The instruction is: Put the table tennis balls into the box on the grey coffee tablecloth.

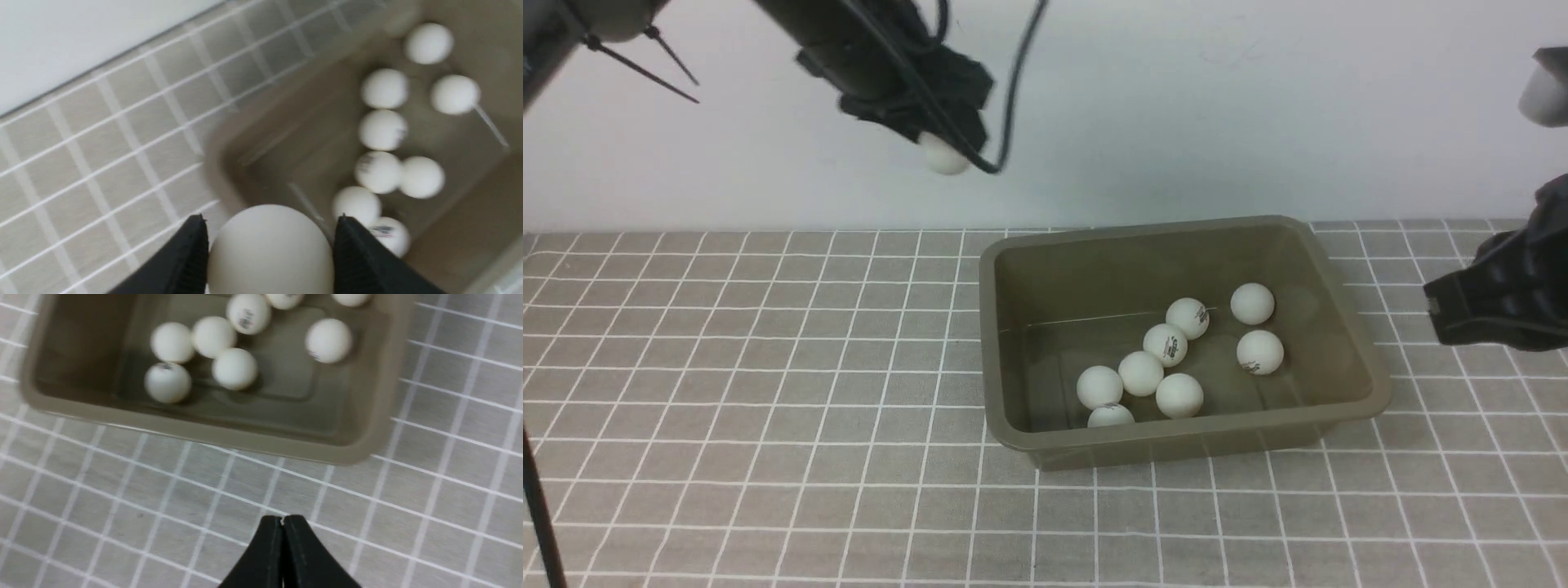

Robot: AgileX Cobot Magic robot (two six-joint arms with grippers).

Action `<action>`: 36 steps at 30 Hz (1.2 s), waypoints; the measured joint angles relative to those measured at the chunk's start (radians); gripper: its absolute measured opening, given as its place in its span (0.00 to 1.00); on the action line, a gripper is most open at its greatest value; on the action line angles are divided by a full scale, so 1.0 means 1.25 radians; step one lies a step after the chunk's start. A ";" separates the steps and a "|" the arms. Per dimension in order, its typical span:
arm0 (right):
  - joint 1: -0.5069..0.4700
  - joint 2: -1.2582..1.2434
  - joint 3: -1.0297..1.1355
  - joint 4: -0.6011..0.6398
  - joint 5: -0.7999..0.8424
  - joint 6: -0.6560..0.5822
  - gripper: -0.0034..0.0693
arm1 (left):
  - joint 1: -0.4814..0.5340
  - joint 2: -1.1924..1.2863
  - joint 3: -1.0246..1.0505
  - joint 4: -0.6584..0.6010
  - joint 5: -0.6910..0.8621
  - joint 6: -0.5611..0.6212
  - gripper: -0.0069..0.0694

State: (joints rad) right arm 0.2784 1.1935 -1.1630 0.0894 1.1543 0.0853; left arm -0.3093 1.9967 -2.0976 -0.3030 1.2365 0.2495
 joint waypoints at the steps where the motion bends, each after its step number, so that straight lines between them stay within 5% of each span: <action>1: 0.000 -0.007 0.000 -0.016 0.004 0.011 0.03 | -0.022 0.009 0.001 -0.003 0.002 0.003 0.54; 9: 0.000 -0.137 0.015 -0.032 0.034 0.039 0.03 | -0.138 0.096 0.001 0.026 0.003 0.004 0.55; 15: 0.000 -0.286 0.082 -0.032 0.017 0.041 0.03 | -0.150 0.127 0.001 0.093 0.001 -0.048 0.82; 19: 0.000 -0.389 0.153 -0.031 -0.049 0.043 0.03 | -0.150 0.127 0.001 0.114 -0.016 -0.085 0.85; 22: 0.000 -0.504 0.243 -0.031 -0.154 0.045 0.03 | -0.150 0.123 -0.002 0.130 -0.010 -0.110 0.63; 26: 0.000 -0.636 0.368 -0.036 -0.316 0.046 0.03 | -0.150 0.093 -0.003 0.137 -0.006 -0.114 0.21; 30: 0.000 -0.763 0.478 -0.041 -0.507 0.046 0.03 | -0.150 0.025 -0.003 0.139 0.000 -0.114 0.09; 36: 0.000 -0.910 0.611 -0.049 -0.754 0.047 0.03 | -0.150 -0.108 0.046 0.143 -0.002 -0.114 0.08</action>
State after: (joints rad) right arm 0.2784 0.0559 -0.3997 0.0286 0.2111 0.1444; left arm -0.4973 1.8616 -2.0403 -0.1244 1.2341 0.1065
